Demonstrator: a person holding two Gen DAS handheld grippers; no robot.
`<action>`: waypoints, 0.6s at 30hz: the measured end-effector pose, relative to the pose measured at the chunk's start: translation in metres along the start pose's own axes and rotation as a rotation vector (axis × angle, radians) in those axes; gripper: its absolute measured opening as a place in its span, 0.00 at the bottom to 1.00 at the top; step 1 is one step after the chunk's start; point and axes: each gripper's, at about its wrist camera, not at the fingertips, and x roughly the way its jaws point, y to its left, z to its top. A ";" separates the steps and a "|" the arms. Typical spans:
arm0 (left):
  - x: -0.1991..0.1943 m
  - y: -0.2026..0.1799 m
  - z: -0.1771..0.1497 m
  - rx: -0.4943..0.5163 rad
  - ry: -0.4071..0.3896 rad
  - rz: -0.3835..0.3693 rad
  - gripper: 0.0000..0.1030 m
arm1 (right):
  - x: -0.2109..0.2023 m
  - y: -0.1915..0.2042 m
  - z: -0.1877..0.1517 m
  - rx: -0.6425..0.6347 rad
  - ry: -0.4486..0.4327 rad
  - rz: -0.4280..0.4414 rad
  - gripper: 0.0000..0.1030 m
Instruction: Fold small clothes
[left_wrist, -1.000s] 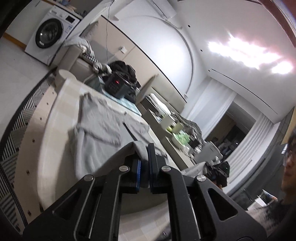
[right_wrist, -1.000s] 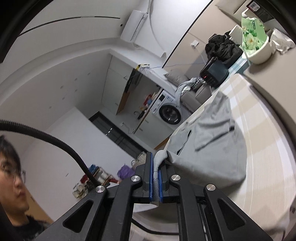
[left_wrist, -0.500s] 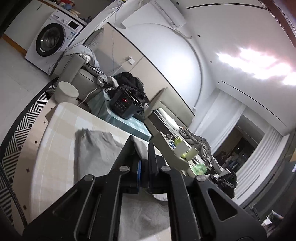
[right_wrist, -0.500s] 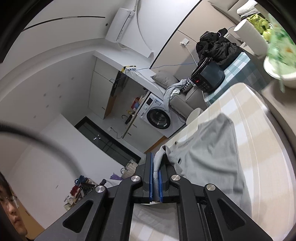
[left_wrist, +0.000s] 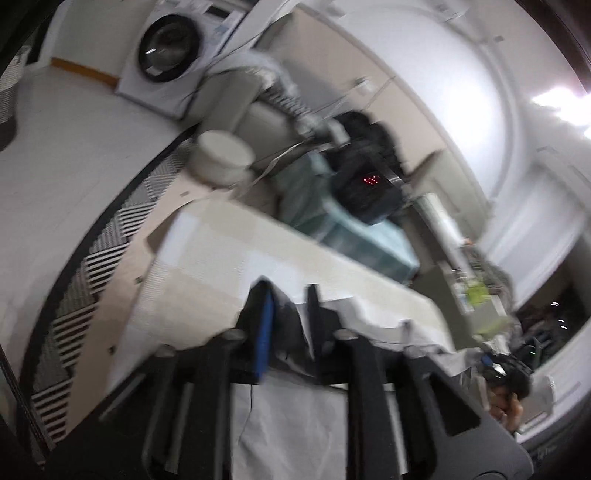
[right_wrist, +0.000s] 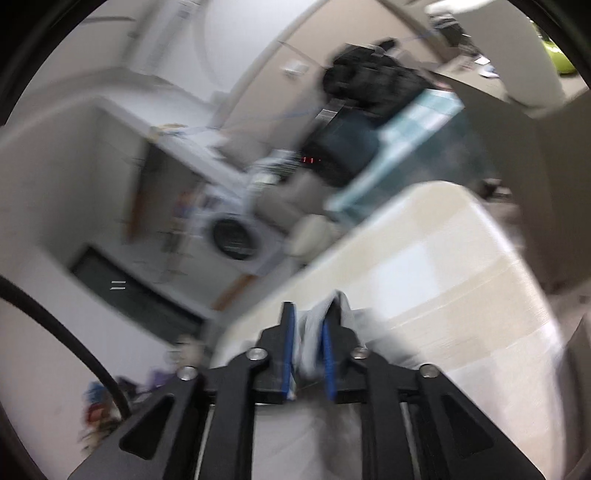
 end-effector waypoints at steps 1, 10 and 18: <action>0.006 0.003 0.002 -0.014 -0.003 0.025 0.41 | 0.004 -0.003 -0.001 0.012 0.013 -0.002 0.20; -0.017 -0.008 -0.030 0.074 0.035 -0.002 0.64 | -0.010 0.000 -0.034 -0.036 0.089 0.068 0.37; 0.020 -0.064 -0.103 0.290 0.309 -0.048 0.64 | 0.045 0.008 -0.055 -0.034 0.249 0.003 0.43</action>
